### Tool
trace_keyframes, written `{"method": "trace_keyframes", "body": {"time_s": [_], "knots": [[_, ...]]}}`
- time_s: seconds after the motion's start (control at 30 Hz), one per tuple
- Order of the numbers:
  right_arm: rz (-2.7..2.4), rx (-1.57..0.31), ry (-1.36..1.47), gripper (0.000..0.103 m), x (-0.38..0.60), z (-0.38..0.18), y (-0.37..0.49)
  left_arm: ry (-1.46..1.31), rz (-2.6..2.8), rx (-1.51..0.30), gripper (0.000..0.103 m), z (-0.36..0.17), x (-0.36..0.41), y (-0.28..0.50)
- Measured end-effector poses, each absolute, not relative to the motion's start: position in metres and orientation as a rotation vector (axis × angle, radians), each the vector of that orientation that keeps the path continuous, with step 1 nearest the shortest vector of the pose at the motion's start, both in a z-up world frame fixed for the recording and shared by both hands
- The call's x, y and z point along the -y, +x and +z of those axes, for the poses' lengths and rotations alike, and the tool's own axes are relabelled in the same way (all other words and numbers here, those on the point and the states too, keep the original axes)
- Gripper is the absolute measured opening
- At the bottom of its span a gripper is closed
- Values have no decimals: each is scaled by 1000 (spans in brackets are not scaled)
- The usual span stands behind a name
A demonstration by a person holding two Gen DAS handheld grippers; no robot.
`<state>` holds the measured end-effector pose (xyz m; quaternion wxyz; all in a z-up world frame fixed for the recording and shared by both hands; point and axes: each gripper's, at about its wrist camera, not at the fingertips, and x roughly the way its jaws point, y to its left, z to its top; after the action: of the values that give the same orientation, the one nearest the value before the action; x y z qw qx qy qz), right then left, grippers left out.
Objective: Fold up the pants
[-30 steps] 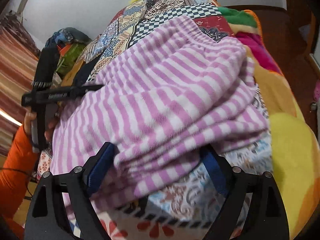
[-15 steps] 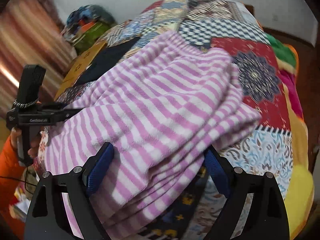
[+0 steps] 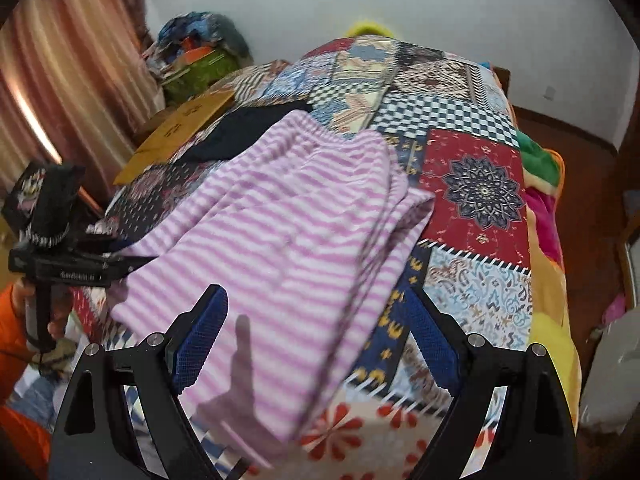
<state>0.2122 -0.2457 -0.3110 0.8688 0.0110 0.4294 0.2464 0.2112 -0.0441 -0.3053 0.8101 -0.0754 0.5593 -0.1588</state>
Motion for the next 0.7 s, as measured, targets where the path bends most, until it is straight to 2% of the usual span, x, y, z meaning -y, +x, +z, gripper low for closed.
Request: {"method": "trace_keyframes", "body": {"time_s": [0.2, 0.33, 0.7], "knots": [[492, -963, -79, 87, 238, -342, 202, -82, -371, -1156, 58, -293, 58, 189], [509, -1003, 41, 87, 260, -354, 207, -74, -362, -1156, 58, -286, 46, 197], [441, -884, 34, 88, 275, -315, 240, -101, -319, -1097, 58, -263, 19, 278]]}}
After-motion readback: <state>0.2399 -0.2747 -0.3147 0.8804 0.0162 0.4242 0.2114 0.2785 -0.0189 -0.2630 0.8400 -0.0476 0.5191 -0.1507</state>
